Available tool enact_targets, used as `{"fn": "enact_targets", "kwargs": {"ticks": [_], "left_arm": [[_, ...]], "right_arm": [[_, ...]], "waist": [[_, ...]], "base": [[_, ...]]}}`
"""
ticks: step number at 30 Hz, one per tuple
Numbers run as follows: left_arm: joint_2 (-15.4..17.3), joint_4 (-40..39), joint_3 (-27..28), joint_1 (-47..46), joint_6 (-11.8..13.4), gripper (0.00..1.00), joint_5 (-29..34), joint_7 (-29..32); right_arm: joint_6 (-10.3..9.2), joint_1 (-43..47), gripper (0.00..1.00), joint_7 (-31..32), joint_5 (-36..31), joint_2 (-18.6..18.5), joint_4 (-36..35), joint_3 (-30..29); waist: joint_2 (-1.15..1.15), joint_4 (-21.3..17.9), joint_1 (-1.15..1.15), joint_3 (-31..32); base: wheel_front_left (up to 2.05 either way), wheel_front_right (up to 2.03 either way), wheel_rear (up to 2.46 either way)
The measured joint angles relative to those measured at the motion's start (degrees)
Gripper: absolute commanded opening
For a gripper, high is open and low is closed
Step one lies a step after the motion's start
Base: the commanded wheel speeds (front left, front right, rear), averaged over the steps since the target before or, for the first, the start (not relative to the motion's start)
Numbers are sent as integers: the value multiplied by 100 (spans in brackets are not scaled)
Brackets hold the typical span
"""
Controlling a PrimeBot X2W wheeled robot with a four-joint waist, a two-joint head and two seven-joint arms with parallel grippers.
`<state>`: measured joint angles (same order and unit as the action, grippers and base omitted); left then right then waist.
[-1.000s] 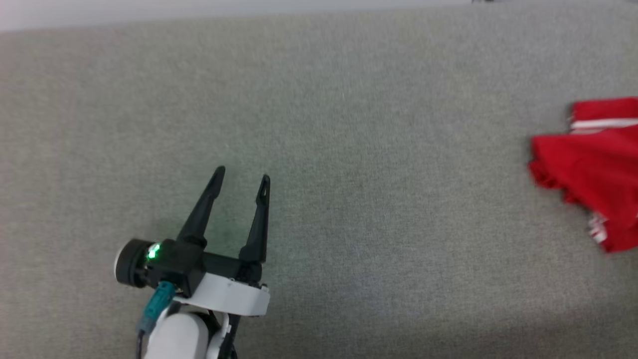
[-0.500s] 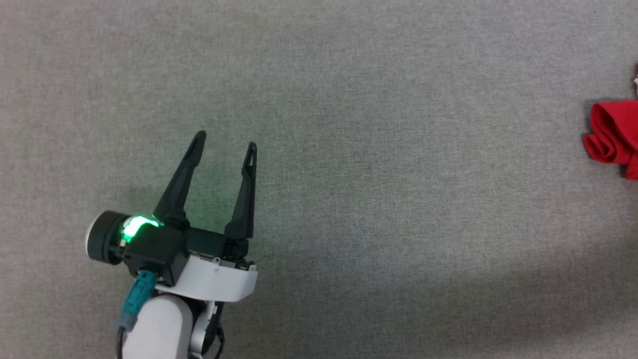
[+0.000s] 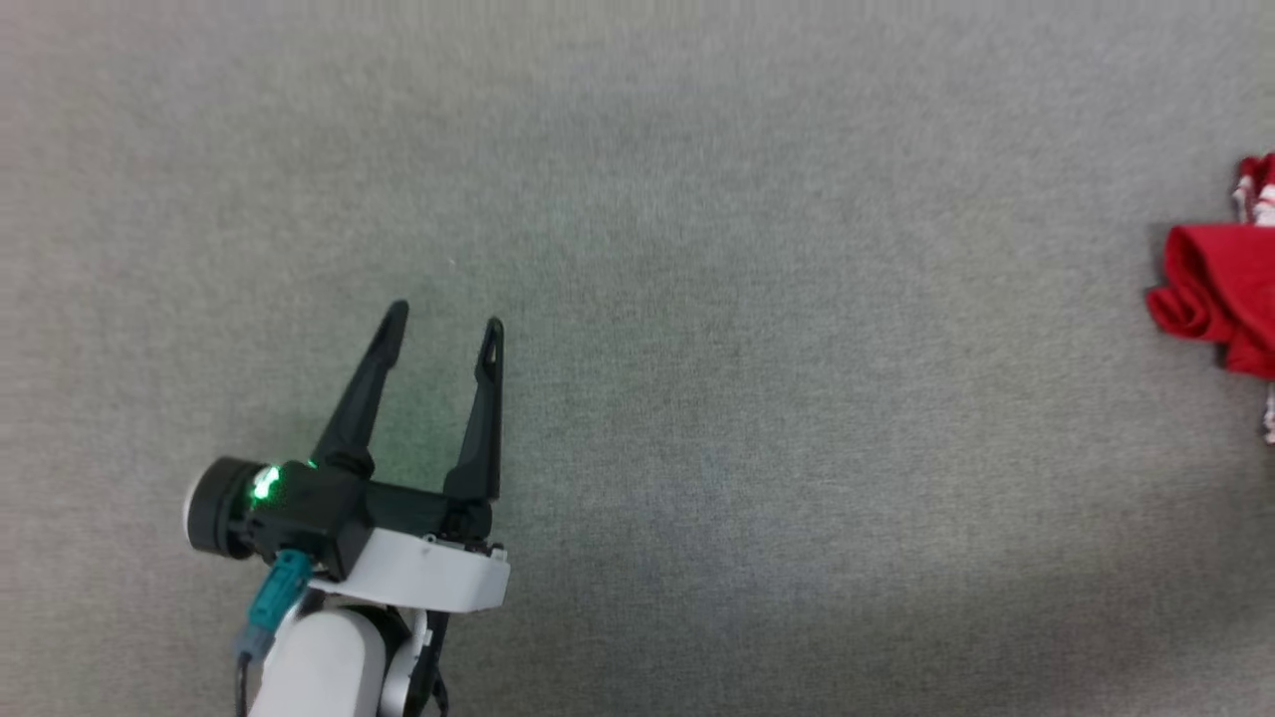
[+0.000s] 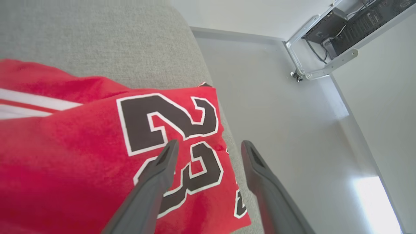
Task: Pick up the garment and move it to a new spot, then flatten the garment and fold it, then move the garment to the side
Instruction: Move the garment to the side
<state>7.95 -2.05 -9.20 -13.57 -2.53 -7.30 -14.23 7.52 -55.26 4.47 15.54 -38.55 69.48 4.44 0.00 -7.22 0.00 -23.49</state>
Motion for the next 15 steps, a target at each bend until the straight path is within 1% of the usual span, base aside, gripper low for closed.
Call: {"fn": "enact_targets", "kwargs": {"ticks": [3, 5, 8, 10, 11, 13, 15], "left_arm": [[-40, 244, 19, 19, -10, 100, -80, -43], [-56, 409, 60, 84, -24, 100, -137, -65], [-33, 656, 166, 151, -33, 100, -162, -67], [10, 750, 238, 198, -33, 100, -158, -74], [14, 790, 288, 227, -32, 100, -152, -75], [15, 890, 369, 310, -15, 100, -153, -75], [16, 1012, 443, 415, -15, 100, -162, -76]], "right_arm": [[0, 63, 100, -120, -27, 85, 31, 102], [0, 174, 100, -183, 43, 316, -33, 207], [1, 544, 100, -425, 186, 739, -459, 714], [1, 812, 100, -569, 309, 848, -709, 1005], [1, 943, 100, -631, 475, 882, -832, 1104], [1, 1179, 100, -750, 769, 993, -1047, 1230], [1, 1383, 100, -902, 880, 1105, -1206, 1326]], "waist": [[0, 11, 0, 237], [0, 22, 0, 413], [0, 40, 0, 701], [0, 48, 0, 896], [0, 52, 0, 998], [0, 59, 0, 1196], [0, 64, 0, 1400]], "base": [[0, 0, 0], [0, 0, 0], [0, 0, 0], [0, 0, 0], [0, 0, 0], [0, 0, 0], [0, 0, 0]]}}
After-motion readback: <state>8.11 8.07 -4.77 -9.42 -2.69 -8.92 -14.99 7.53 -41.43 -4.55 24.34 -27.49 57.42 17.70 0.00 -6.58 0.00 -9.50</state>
